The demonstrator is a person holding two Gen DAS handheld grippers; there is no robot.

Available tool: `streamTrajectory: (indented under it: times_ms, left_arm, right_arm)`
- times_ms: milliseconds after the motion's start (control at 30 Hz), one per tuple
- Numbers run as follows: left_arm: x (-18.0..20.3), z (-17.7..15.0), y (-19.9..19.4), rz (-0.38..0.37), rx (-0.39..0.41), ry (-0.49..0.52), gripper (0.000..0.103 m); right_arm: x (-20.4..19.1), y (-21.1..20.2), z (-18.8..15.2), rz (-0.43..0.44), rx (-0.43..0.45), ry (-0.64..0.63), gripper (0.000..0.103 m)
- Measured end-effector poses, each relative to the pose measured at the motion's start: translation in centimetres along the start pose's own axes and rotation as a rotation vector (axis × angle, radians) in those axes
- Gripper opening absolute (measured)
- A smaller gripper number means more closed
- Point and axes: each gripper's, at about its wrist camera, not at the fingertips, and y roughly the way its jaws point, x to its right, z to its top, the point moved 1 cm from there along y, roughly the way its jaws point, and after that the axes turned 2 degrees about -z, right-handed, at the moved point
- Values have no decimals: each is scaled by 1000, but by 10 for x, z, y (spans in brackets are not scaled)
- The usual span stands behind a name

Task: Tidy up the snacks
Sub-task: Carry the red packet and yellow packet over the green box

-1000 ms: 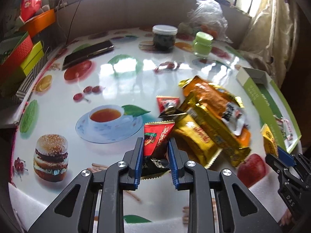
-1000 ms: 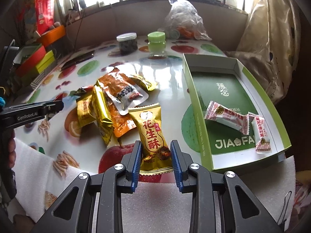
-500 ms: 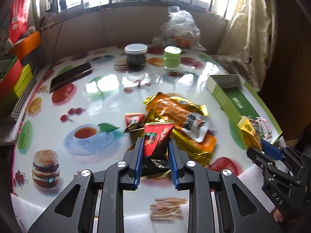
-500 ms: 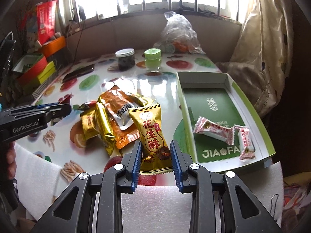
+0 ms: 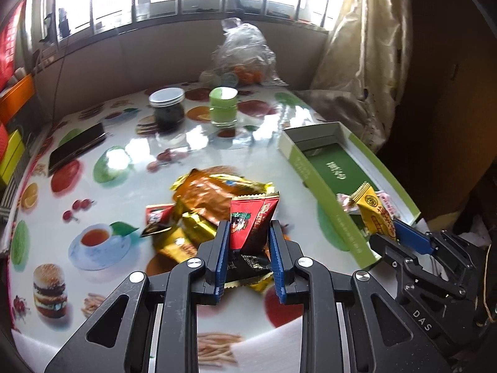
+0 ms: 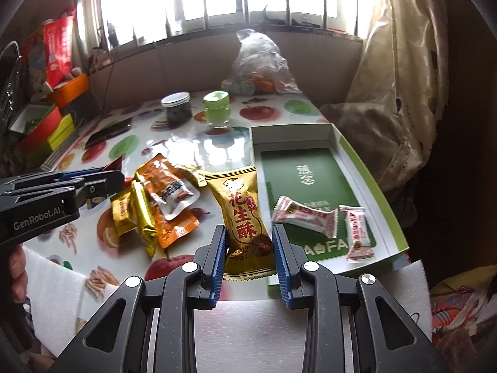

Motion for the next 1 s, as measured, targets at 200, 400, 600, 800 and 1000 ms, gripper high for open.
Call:
streamTrajectory:
  times_ms: [200, 400, 600, 800, 1000]
  left_arm:
    - [16, 8, 4, -21, 7, 23, 26]
    - [35, 15, 12, -52, 4, 51, 26]
    - [54, 23, 22, -83, 0, 80, 26]
    - [68, 30, 31, -129, -12, 88, 26]
    - [81, 35, 47, -175, -38, 90, 26]
  right_arm:
    - [14, -3, 1, -24, 8, 24, 28]
    - [33, -4, -1, -53, 9, 53, 28]
    - [52, -1, -3, -83, 2, 87, 28]
    - [70, 6, -5, -110, -16, 119, 28]
    - [82, 15, -7, -130, -39, 135, 28]
